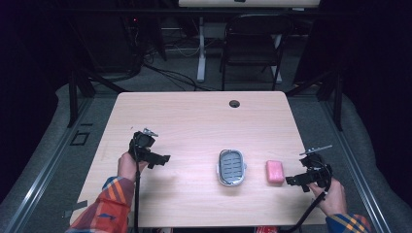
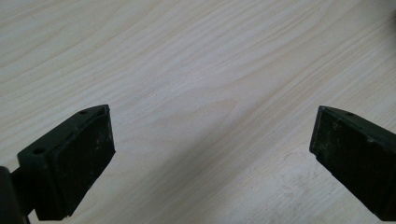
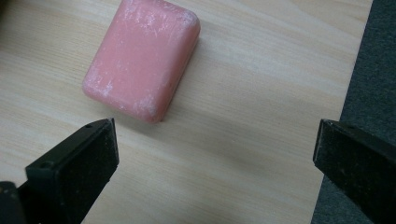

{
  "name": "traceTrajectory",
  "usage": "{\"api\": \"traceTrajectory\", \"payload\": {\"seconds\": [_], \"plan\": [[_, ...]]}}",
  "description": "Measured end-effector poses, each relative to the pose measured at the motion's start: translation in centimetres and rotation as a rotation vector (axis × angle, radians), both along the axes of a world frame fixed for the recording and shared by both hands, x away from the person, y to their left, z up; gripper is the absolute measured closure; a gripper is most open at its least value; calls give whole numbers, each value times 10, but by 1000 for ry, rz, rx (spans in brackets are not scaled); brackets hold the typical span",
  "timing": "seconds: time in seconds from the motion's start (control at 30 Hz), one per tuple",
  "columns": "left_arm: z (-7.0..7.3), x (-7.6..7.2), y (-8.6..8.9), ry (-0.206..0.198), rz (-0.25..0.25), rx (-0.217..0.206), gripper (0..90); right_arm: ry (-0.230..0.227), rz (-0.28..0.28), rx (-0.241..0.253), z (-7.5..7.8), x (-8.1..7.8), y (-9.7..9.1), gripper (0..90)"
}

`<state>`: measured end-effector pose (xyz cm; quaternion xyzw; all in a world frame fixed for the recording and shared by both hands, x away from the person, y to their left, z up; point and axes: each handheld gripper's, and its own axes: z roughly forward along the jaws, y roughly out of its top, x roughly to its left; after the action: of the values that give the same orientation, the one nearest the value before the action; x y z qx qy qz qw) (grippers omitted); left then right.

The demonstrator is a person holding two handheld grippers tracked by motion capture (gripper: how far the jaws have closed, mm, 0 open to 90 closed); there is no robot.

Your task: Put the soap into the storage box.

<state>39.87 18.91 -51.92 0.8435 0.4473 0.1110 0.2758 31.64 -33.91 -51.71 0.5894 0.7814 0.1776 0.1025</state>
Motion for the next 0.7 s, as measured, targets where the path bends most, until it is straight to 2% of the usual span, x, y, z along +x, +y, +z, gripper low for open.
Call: {"api": "traceTrajectory", "payload": {"seconds": [0.33, 0.7], "plan": [[-1, 0, 1, 7, 5, -7, 0, 17, 6, 5, 0, 1, 4, 0], [-1, 0, 1, 16, 5, -16, 0, 15, 9, 24, 1, 2, 12, 0]]}}
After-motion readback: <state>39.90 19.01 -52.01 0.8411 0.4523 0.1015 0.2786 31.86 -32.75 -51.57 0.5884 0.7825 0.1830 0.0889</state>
